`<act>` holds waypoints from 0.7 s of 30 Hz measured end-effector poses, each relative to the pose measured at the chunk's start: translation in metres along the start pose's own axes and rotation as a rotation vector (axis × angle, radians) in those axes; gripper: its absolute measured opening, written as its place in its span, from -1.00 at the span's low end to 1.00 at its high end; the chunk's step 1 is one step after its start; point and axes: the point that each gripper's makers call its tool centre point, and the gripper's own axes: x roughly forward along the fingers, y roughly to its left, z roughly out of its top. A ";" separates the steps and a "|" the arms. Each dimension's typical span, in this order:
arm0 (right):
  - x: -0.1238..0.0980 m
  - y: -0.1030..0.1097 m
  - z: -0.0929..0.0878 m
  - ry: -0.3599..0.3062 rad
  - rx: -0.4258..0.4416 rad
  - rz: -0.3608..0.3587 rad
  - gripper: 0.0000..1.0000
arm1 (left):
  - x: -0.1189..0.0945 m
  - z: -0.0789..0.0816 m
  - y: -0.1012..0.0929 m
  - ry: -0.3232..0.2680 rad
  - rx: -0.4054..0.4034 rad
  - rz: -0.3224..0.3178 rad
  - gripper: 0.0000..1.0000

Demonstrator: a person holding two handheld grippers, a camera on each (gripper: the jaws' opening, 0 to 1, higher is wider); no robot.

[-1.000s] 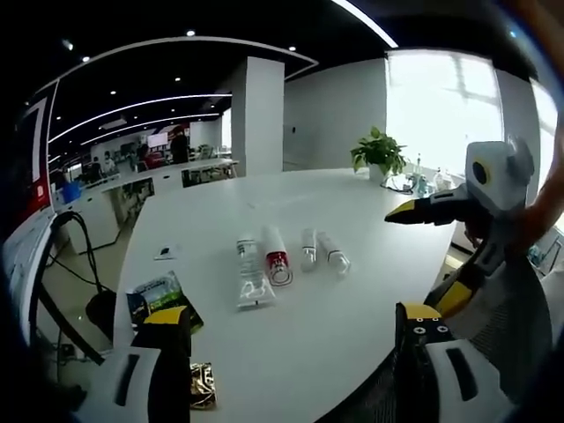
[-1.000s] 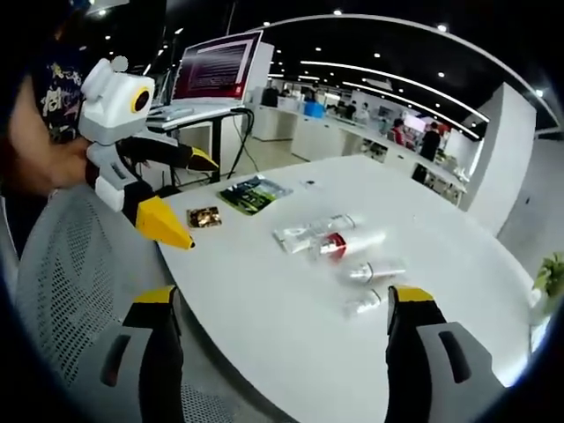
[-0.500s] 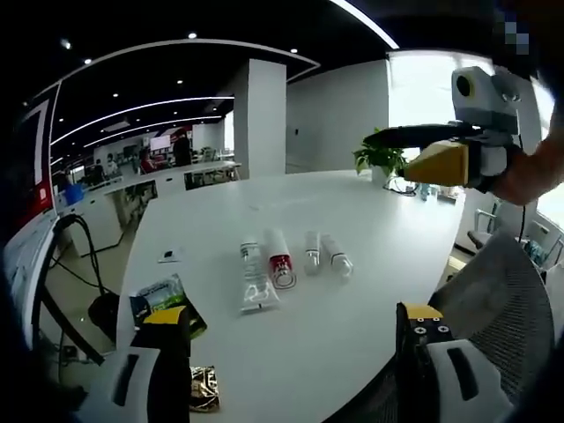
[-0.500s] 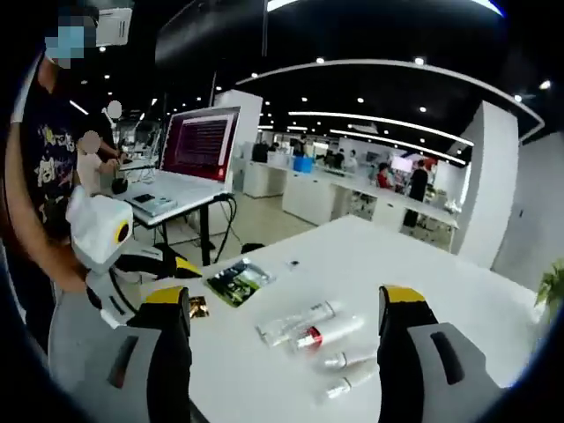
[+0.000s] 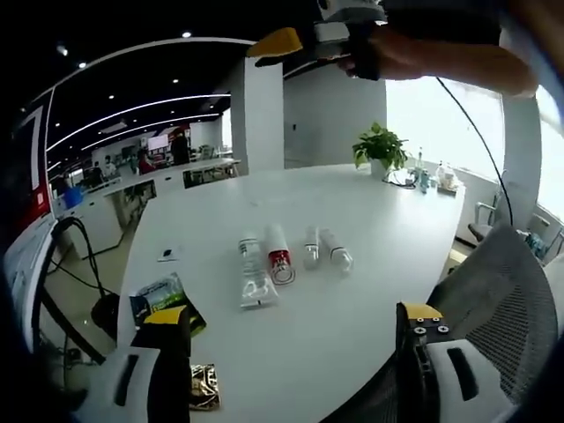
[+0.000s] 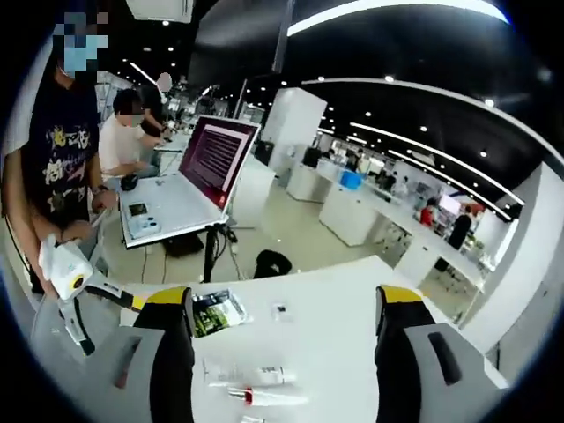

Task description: Arrange the skincare products in the storage area until every visible bottle or jar stands upright without overlapping.

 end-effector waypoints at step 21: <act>0.096 -0.004 -0.036 0.187 -0.103 0.197 0.18 | 0.002 -0.006 0.000 0.032 0.009 0.011 0.91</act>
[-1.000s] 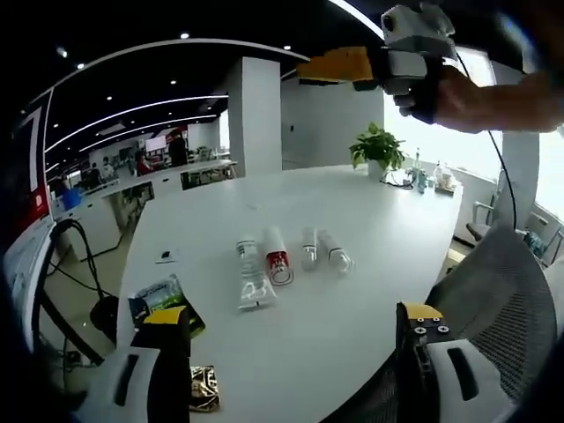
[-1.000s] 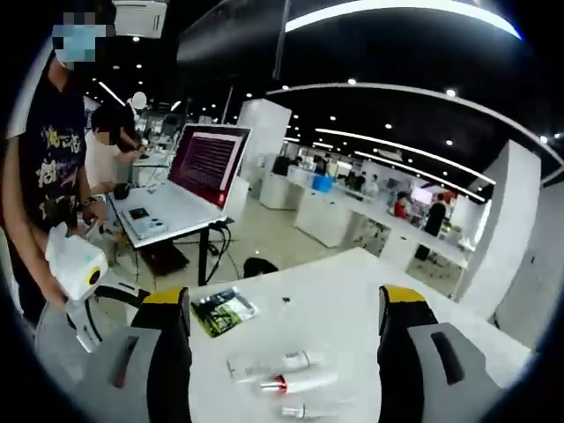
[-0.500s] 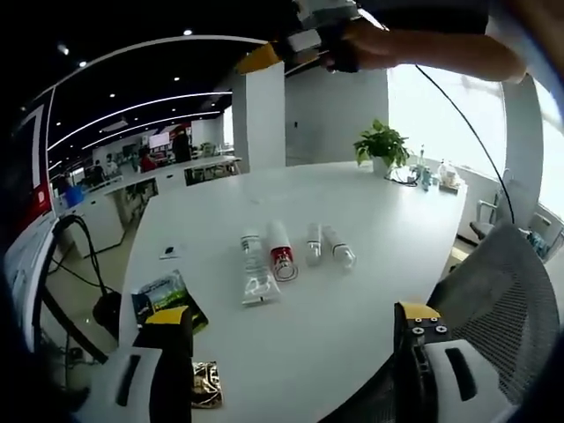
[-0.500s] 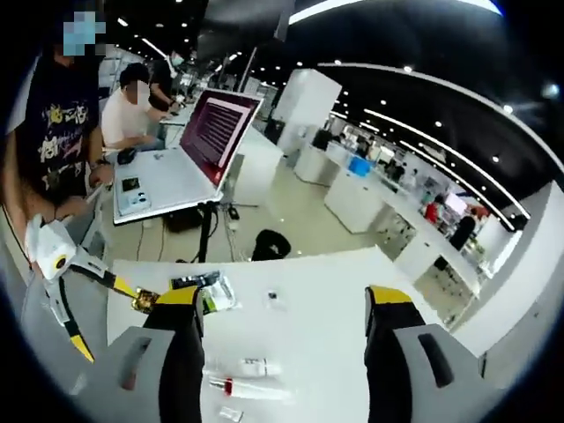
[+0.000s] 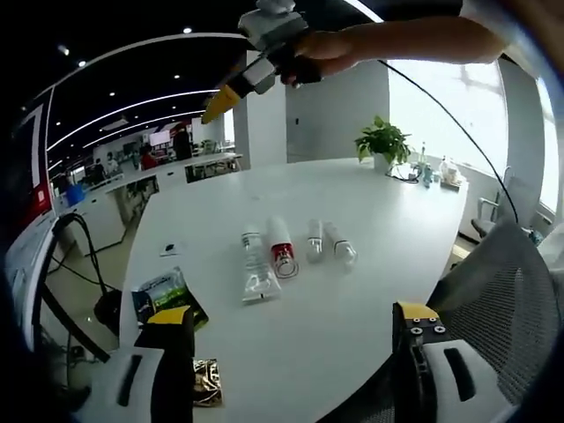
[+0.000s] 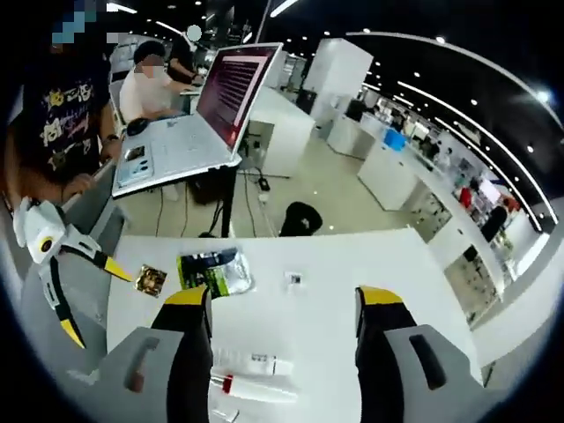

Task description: Arrange the skincare products in the storage area until every visible bottle or jar stands upright without overlapping.

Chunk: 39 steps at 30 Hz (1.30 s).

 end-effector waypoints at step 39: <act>0.097 0.075 -0.192 0.371 -0.580 0.404 0.01 | 0.004 -0.018 0.002 0.077 0.002 0.003 0.74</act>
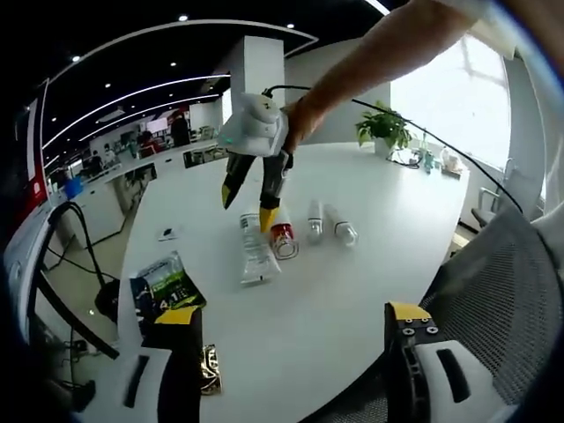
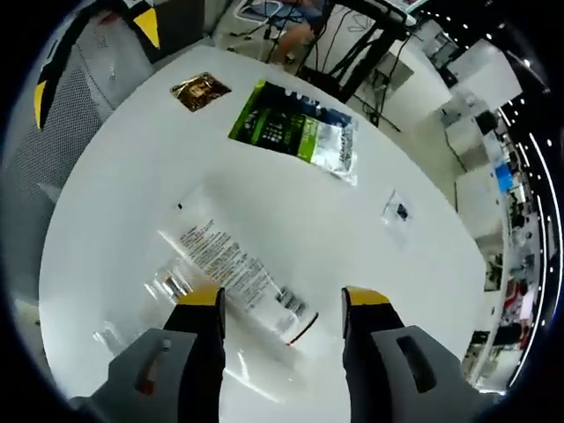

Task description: Arrange the skincare products in the storage area until every visible bottle or jar stands upright without overlapping.

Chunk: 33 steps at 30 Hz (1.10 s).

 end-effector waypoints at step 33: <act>0.036 0.024 0.009 -0.115 0.132 0.159 -0.27 | 0.000 -0.010 -0.002 0.047 0.015 -0.014 0.66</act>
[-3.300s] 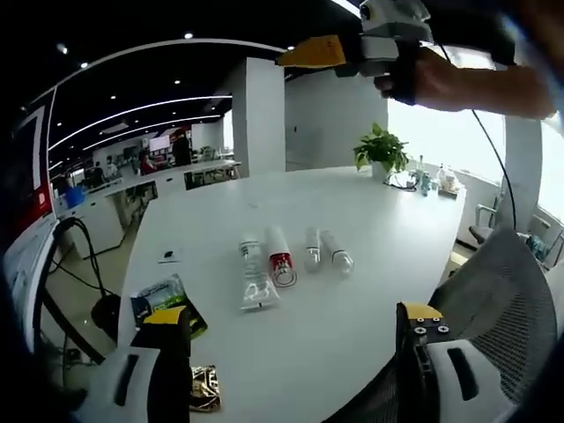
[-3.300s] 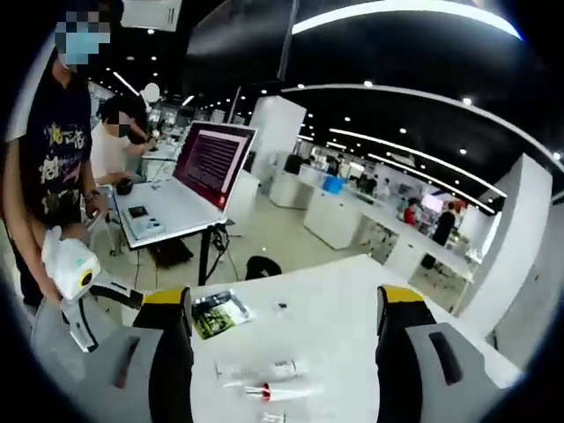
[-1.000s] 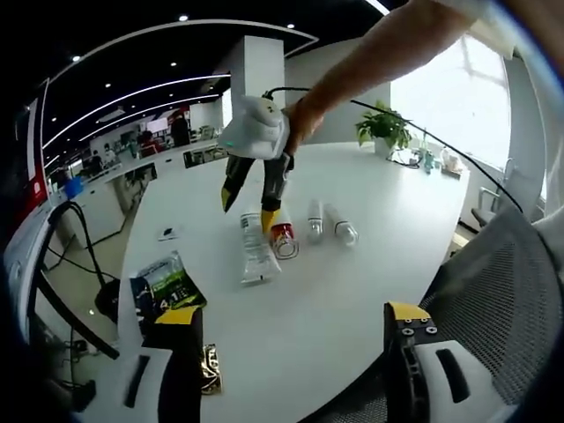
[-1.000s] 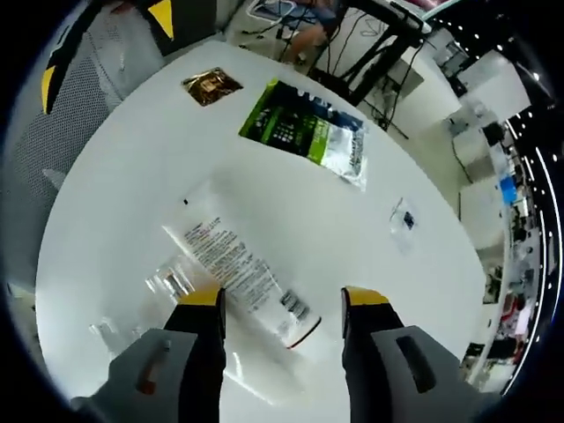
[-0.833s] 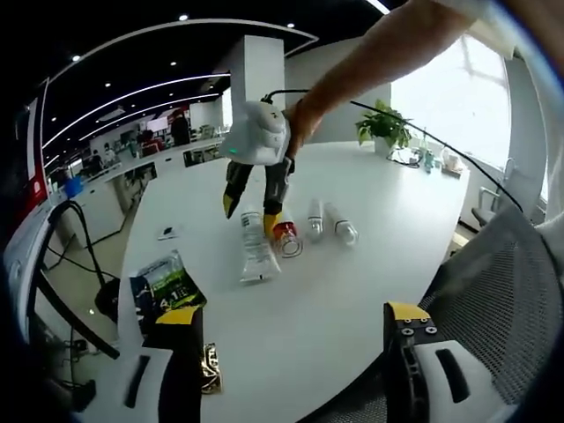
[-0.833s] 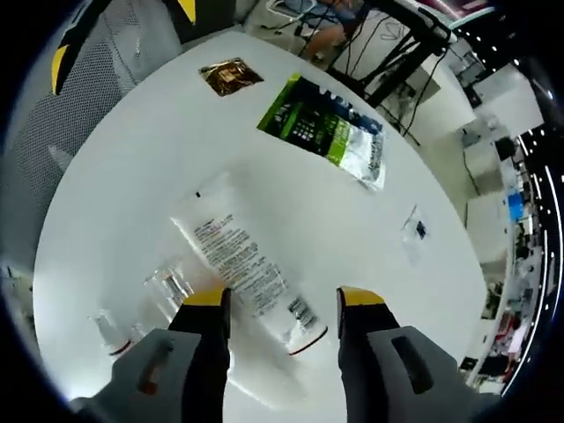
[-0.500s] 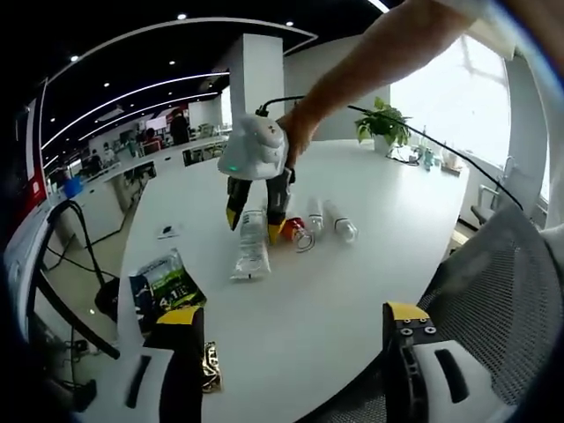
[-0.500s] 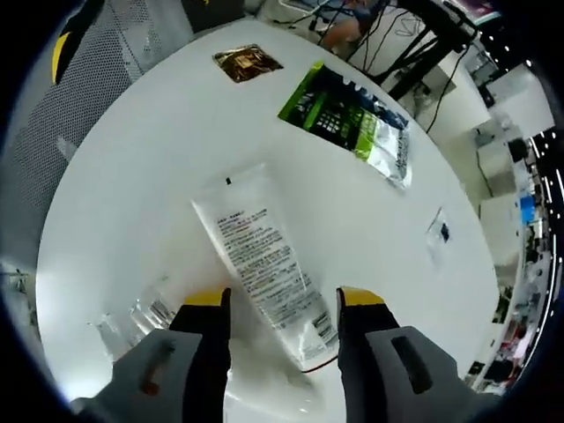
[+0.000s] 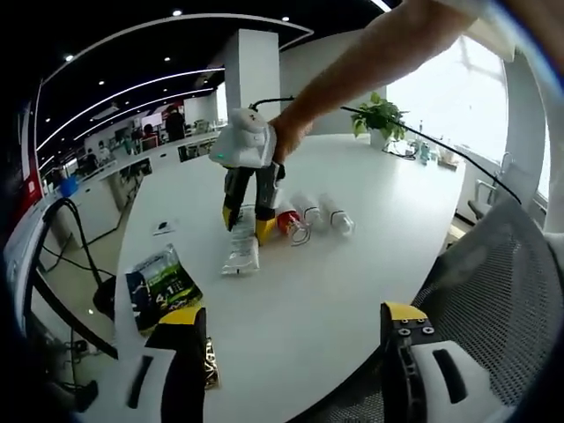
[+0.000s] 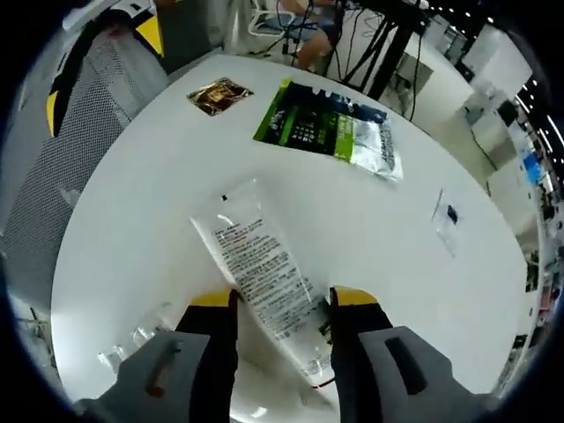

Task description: Arrange the skincare products in the storage area until every visible bottle or jar stands upright without overlapping.

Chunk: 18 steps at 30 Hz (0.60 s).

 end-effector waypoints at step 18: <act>-0.022 -0.023 0.022 -0.047 0.139 -0.154 -0.57 | -0.001 -0.002 0.002 0.010 0.006 -0.002 0.59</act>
